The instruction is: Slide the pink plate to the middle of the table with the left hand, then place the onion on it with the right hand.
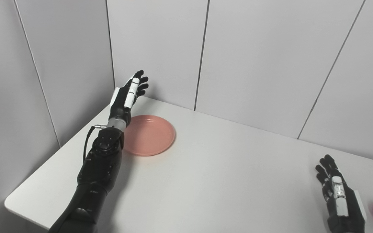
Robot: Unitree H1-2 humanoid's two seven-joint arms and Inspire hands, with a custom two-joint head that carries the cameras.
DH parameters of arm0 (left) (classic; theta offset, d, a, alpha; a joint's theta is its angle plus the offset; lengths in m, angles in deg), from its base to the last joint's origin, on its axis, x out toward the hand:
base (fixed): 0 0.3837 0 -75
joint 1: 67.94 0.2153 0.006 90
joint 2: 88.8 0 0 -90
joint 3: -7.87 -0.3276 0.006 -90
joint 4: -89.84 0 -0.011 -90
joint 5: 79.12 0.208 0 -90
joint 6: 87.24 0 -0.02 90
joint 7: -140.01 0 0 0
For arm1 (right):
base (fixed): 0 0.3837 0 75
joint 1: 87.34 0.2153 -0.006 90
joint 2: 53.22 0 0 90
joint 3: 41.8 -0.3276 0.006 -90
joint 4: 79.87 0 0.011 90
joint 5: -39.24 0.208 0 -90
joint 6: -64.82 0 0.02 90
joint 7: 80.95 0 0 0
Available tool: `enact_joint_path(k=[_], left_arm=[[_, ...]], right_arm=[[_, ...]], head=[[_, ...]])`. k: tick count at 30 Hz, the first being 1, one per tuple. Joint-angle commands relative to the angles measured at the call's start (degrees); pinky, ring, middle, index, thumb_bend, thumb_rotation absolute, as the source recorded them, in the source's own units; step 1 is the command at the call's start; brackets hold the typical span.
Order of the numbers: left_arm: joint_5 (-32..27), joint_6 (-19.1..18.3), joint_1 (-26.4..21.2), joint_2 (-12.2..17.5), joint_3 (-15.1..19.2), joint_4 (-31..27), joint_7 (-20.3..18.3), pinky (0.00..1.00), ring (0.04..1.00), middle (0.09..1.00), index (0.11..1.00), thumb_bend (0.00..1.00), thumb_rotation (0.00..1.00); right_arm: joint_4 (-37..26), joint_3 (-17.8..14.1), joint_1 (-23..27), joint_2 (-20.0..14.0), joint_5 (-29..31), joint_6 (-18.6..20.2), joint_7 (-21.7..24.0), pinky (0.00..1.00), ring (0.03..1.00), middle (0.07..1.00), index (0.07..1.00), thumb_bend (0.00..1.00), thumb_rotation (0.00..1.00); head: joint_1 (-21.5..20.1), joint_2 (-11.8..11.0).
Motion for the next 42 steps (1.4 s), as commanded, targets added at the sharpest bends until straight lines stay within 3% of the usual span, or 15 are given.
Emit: enact_joint_path(k=[1,12,25,29,36,42], left_arm=[[-0.6,1.7,-4.0,2.1,0.7,0.1,0.1,0.87,0.870,0.862,0.864,0.51,1.00],[1.5,4.5,-4.3,6.1,0.4,7.5,1.7,0.87,0.846,0.857,0.854,0.51,1.00],[1.9,7.7,-4.9,8.5,-0.1,14.2,1.2,0.86,0.831,0.834,0.846,0.53,1.00],[1.7,8.3,-5.2,8.8,-0.3,15.8,0.7,0.85,0.832,0.832,0.844,0.54,1.00],[-0.1,9.6,-4.9,8.0,0.0,17.3,-1.1,0.88,0.845,0.839,0.851,0.46,1.00],[-0.6,10.7,-4.3,7.5,-0.4,18.5,-1.6,0.85,0.843,0.838,0.858,0.48,1.00]], right_arm=[[0.4,-0.2,-1.2,0.2,0.4,0.6,-0.1,0.97,0.946,0.945,0.955,0.33,0.90],[0.3,-0.3,-1.3,0.2,0.7,0.2,0.1,0.96,0.938,0.939,0.955,0.33,0.89],[0.0,-0.2,-1.4,0.4,0.8,0.7,0.2,0.96,0.941,0.943,0.954,0.34,0.88],[-0.4,-0.2,-1.5,0.5,0.9,1.0,0.0,0.96,0.938,0.940,0.951,0.35,0.87],[-1.2,-0.3,-1.7,0.7,0.9,1.7,-0.3,0.94,0.926,0.929,0.938,0.35,0.85],[-2.1,-0.2,-2.0,0.7,1.0,2.3,-0.2,0.95,0.934,0.935,0.946,0.34,0.85]], head=[[0.1,0.0],[0.5,0.1],[0.9,-0.2],[0.9,-0.2],[0.9,0.0],[0.9,0.3]])
